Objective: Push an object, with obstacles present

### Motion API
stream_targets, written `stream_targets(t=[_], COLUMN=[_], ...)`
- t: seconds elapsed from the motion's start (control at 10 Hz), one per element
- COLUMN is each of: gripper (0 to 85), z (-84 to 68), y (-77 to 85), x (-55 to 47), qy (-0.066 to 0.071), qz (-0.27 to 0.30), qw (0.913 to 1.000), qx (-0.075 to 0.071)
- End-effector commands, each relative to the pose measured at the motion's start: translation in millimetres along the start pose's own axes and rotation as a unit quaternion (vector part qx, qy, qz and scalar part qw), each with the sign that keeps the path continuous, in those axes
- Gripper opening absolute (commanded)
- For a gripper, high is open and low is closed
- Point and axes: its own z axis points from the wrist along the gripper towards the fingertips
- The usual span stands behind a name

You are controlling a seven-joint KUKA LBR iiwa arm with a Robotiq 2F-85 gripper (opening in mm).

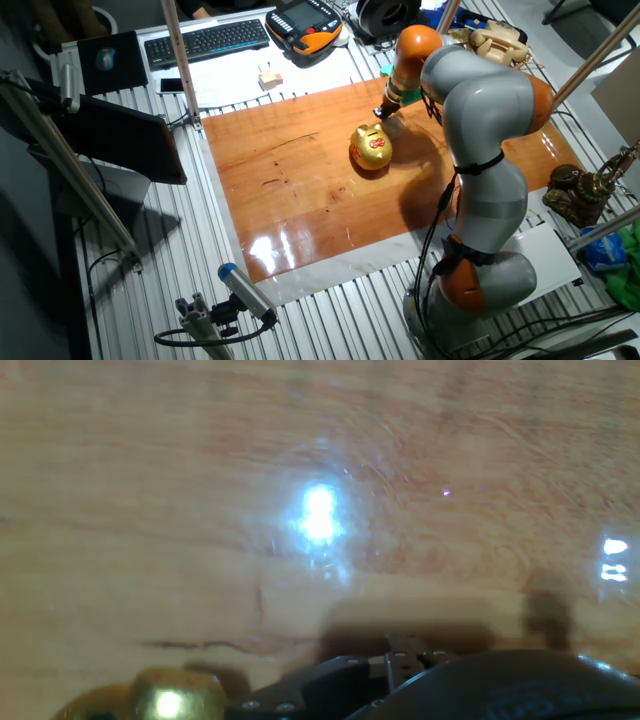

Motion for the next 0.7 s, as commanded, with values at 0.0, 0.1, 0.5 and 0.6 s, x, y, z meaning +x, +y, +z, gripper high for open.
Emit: stream_targets(t=[0.0, 0.1, 0.5, 0.6], gripper=[0.0, 0.0, 0.0, 0.0], z=[-1.0, -0.3, 2.4, 2.4], y=[-2.1, -4.0, -10.9, -12.0], x=[4.1, 7.7, 19.9, 21.6], qy=[-0.001, -0.002, -0.007, -0.007], qz=[-0.003, -0.006, -0.012, -0.012], qw=[1.0, 1.0, 0.9999, 0.9999], qx=[0.0, 0.001, -0.002, -0.002])
